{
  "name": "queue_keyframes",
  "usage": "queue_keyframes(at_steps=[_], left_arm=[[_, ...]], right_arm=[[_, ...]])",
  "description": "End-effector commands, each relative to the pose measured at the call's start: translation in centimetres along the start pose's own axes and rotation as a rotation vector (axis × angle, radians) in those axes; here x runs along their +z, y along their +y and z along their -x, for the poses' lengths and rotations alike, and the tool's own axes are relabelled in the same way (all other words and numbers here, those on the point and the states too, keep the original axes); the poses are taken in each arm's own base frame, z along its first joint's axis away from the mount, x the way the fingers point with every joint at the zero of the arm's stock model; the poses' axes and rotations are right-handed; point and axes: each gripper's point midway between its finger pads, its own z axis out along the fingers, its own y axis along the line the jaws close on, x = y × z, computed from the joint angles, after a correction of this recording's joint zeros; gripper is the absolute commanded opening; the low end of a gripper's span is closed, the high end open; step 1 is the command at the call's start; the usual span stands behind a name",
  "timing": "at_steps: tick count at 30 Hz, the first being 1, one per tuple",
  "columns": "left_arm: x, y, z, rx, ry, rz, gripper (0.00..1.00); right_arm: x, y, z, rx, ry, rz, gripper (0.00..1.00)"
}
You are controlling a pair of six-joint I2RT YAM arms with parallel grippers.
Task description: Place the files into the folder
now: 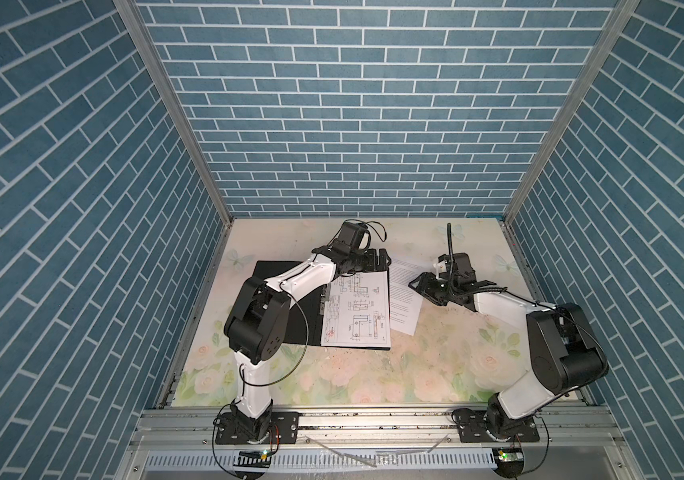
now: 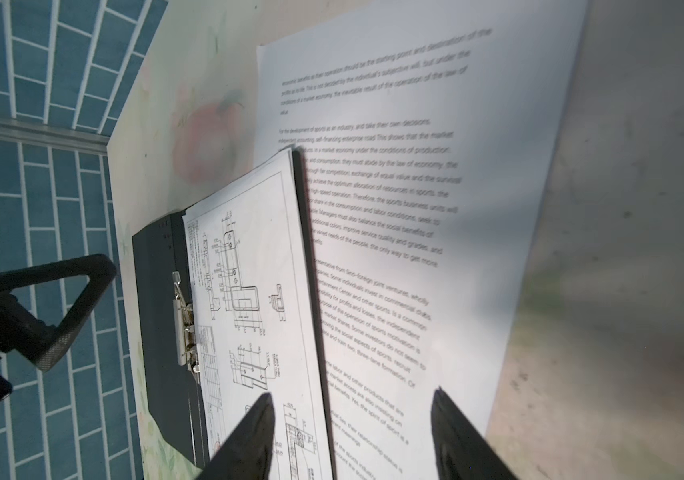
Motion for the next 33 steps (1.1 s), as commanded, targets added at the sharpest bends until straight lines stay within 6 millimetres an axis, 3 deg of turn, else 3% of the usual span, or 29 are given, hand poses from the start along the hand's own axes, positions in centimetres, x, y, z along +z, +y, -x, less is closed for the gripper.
queue_keyframes(at_steps=[1,6,13,23,33], left_arm=[[-1.9,2.3,-0.2,-0.023,-0.035,0.046,1.00],[-5.4,5.7,-1.5,-0.067,-0.066,0.100,1.00],[-8.7,7.9,-3.4,-0.094,-0.087,0.131,1.00],[-9.6,9.9,-5.7,-0.145,-0.081,0.137,1.00],[-10.4,10.3,-6.6,-0.161,-0.090,0.134,1.00]], right_arm=[[1.1,1.4,-0.1,0.020,0.009,0.022,0.60],[3.4,3.2,-0.6,-0.006,0.041,0.034,0.60],[6.0,4.5,-1.5,-0.027,0.082,0.036,0.60],[7.4,3.9,-2.7,-0.023,0.117,-0.008,0.59],[8.3,5.1,-3.6,-0.038,0.156,0.008,0.59]])
